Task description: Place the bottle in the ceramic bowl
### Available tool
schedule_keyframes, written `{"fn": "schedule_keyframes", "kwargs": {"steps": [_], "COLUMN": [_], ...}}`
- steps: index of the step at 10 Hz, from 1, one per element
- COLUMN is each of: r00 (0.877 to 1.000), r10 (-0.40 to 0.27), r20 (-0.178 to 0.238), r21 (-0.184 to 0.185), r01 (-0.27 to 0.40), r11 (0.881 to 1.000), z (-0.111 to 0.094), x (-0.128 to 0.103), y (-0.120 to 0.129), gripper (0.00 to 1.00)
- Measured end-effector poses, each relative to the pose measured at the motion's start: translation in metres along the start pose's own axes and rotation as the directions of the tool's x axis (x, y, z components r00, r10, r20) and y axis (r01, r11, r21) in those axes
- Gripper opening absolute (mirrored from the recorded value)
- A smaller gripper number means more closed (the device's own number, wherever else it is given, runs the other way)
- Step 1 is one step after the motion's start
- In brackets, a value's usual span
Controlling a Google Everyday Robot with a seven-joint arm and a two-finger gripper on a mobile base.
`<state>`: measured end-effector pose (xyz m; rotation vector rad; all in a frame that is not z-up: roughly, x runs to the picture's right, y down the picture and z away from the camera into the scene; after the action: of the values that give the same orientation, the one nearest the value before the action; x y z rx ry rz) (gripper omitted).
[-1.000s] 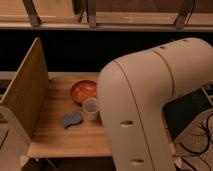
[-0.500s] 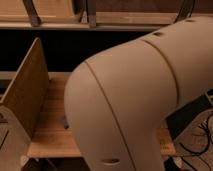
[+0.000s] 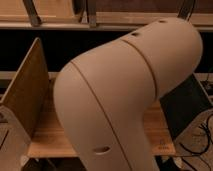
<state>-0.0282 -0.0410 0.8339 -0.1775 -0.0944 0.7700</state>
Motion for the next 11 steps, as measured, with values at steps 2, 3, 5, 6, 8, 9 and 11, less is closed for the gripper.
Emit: {"fn": "schedule_keyframes", "kwargs": {"steps": [2, 3, 5, 6, 8, 9, 11], "r00": [0.996, 0.99, 0.974, 0.965, 0.953, 0.952, 0.951], "r10": [-0.07, -0.106, -0.159, -0.177, -0.196, -0.197, -0.197], "r20": [0.052, 0.09, 0.163, 0.192, 0.232, 0.236, 0.236], "r21": [-0.045, -0.073, -0.104, -0.11, -0.114, -0.114, -0.115], "r01": [0.072, 0.113, 0.177, 0.201, 0.226, 0.228, 0.229], "r11": [0.996, 0.991, 0.979, 0.973, 0.967, 0.967, 0.967], "z": [0.011, 0.018, 0.022, 0.022, 0.021, 0.021, 0.021], "x": [-0.02, -0.031, -0.052, -0.06, -0.071, -0.072, -0.073], "y": [0.015, 0.023, 0.03, 0.031, 0.029, 0.03, 0.03], "gripper": [0.0, 0.0, 0.0, 0.0, 0.11, 0.23, 0.42]}}
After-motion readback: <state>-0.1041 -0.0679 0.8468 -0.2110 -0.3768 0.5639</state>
